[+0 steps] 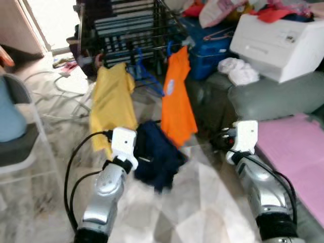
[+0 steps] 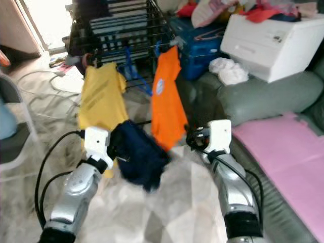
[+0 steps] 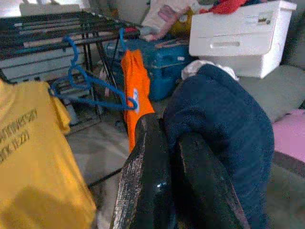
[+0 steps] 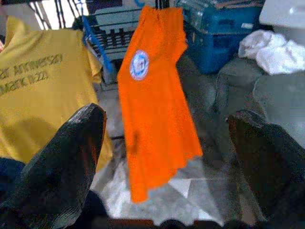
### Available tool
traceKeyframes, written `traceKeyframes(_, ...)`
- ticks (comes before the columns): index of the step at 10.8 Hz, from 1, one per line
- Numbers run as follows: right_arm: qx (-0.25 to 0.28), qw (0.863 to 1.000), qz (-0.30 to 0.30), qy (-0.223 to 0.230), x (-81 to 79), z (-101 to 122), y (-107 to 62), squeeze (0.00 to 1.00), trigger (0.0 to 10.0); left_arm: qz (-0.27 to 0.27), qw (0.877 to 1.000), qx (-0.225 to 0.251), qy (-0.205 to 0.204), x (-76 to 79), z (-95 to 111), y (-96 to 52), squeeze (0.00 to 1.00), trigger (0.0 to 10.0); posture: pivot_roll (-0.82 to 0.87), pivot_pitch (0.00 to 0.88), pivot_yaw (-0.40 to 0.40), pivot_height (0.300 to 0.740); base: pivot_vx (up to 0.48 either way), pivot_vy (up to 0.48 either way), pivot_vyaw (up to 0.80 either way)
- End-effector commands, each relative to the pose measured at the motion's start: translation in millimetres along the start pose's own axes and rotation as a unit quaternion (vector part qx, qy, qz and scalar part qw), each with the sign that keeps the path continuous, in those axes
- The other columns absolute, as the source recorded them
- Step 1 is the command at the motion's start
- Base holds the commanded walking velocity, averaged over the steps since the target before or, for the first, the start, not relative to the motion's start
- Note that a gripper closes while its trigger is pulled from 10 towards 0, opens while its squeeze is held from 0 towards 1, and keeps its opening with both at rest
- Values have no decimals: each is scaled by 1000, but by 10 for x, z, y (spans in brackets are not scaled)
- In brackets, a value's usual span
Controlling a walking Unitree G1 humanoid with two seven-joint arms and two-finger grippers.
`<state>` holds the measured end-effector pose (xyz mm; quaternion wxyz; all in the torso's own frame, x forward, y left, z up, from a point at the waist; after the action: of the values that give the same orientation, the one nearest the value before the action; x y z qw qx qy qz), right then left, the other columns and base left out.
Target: Hang hanger
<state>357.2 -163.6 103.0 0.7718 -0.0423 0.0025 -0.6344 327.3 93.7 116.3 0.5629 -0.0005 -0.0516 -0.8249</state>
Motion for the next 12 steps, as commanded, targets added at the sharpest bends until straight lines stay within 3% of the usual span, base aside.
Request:
traceKeyframes(1, 17, 1000, 21, -2, -139, 88, 38, 0, 10000, 9, 1000, 4, -1, -96, 60, -9, 0, 10000, -128, 0, 67, 740, 277, 394, 0)
traceKeyframes(3, 17, 1000, 21, -2, -149, 87, 34, 0, 10000, 8, 1000, 0, 1, -94, 49, -9, 0, 10000, -126, 0, 68, 740, 0, 452, 416)
traceKeyframes(8, 15, 1000, 17, 0, -150, 73, 28, 0, 10000, 11, 1000, -7, 8, -102, 29, -26, 0, 10000, -124, 0, 72, 740, 0, 452, 0)
traceKeyframes(12, 9, 1000, 11, 6, -116, 54, 13, 0, 10000, 6, 1000, 8, -14, -64, 67, -39, 0, 10000, -130, 0, 67, 740, 0, 0, 0)
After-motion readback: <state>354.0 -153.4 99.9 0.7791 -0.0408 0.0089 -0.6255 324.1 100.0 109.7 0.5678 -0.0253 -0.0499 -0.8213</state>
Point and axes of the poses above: a point about 5 cm out from each wrist's last joint towards the gripper, its own y axis pointing out of the wrist towards the gripper, its own z axis along the axis of the wrist's last joint, x = y × z, the point moved 4 cm from there along y, pointing out of the wrist towards the gripper, and after that the axes turned 5 degrees about -y, right-handed, at the moved point
